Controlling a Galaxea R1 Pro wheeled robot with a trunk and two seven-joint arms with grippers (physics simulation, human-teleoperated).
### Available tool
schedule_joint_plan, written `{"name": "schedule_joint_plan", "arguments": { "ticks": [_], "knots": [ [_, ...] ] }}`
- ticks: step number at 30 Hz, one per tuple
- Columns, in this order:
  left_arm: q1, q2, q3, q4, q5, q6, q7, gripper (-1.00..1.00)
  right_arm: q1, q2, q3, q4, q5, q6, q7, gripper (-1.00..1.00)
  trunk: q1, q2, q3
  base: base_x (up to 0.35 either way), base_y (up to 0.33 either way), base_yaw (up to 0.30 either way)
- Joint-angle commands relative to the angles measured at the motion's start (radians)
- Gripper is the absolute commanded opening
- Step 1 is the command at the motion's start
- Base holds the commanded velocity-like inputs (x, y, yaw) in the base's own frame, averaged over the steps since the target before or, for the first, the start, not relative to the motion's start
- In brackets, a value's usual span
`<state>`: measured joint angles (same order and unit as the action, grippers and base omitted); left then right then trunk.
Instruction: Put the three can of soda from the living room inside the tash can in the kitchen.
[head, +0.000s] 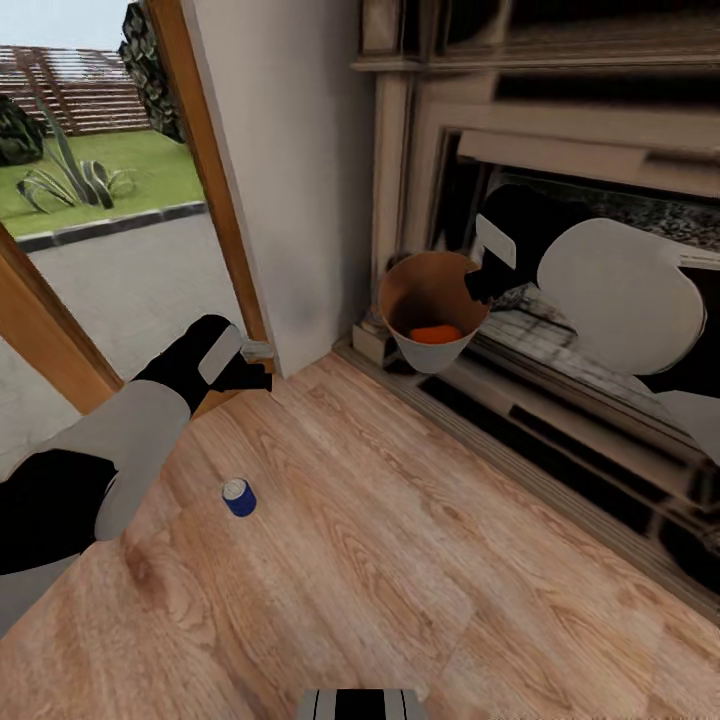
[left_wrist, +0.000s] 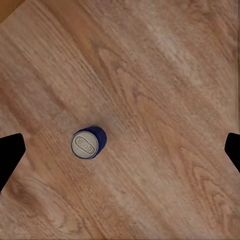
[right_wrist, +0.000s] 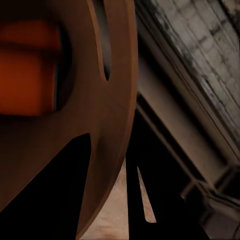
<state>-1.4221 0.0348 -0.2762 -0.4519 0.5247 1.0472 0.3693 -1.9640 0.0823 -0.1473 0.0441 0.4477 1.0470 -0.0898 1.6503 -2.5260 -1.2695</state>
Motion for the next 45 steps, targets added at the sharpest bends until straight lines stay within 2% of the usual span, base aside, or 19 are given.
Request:
{"name": "schedule_joint_plan", "arguments": {
  "ticks": [1, 22, 45],
  "knots": [
    [0.000, 0.000, 0.000, 0.001, 0.000, 0.000, 0.000, 1.00, 0.000, 0.000, -0.001, -0.001, 0.004, 0.000, 0.001, -1.00, 0.000, 0.000, 0.001, -0.019, 0.226, -0.192],
    [0.000, 0.000, -0.003, 0.004, -0.002, 0.000, -0.001, 1.00, 0.005, -0.005, 0.006, -0.003, 0.003, 0.000, 0.001, -1.00, 0.000, 0.000, 0.026, -0.202, 0.246, -0.191],
    [0.000, -0.001, -0.008, 0.005, 0.002, 0.000, -0.012, 1.00, 0.008, -0.002, 0.006, -0.003, 0.003, 0.000, -0.001, -1.00, 0.000, 0.000, 0.048, 0.024, 0.192, -0.153]
  ]
}}
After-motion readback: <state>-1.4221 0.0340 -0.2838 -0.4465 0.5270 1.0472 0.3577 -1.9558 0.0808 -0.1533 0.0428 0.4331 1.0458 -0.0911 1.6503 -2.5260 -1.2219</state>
